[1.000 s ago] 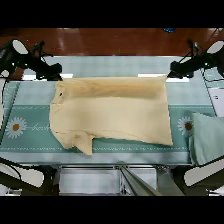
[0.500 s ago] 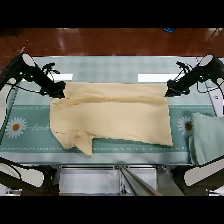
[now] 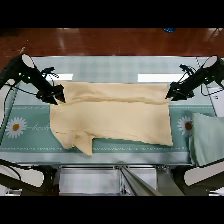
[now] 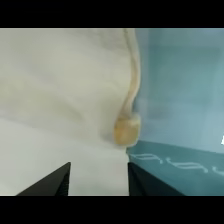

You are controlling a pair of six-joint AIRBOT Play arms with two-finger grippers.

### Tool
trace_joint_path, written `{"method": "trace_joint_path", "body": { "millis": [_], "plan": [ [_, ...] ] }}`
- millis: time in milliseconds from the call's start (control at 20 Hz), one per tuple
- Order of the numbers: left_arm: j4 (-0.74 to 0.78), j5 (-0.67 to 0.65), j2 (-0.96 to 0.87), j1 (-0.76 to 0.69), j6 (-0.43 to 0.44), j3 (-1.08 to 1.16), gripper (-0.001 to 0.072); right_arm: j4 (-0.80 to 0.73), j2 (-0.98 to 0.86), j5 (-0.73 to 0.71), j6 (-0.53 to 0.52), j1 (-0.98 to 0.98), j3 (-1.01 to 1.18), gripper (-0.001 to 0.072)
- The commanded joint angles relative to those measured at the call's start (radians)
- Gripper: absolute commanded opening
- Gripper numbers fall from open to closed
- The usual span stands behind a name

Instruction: Fold the shirts.

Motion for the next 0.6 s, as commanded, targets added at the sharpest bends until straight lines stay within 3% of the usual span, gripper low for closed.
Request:
{"method": "trace_joint_path", "body": {
  "millis": [0,250,450,550],
  "plan": [
    [0.026,0.025,0.124,0.035,-0.004,-0.112,0.0503,0.003,0.147,-0.113,-0.006,-0.047,-0.157,0.0414],
    [-0.023,0.222,0.489,0.276,-0.022,-0.586,0.0503,0.238,0.448,-0.327,-0.192,-0.152,-0.603,0.0413],
    [-0.303,0.264,0.664,0.502,0.078,-0.91,0.0503,0.472,0.573,-0.356,-0.344,-0.18,-0.801,0.0414],
    [-0.327,0.265,0.69,0.533,0.111,-0.993,0.0503,0.505,0.613,-0.343,-0.367,-0.149,-0.811,0.0413]
  ]
}}
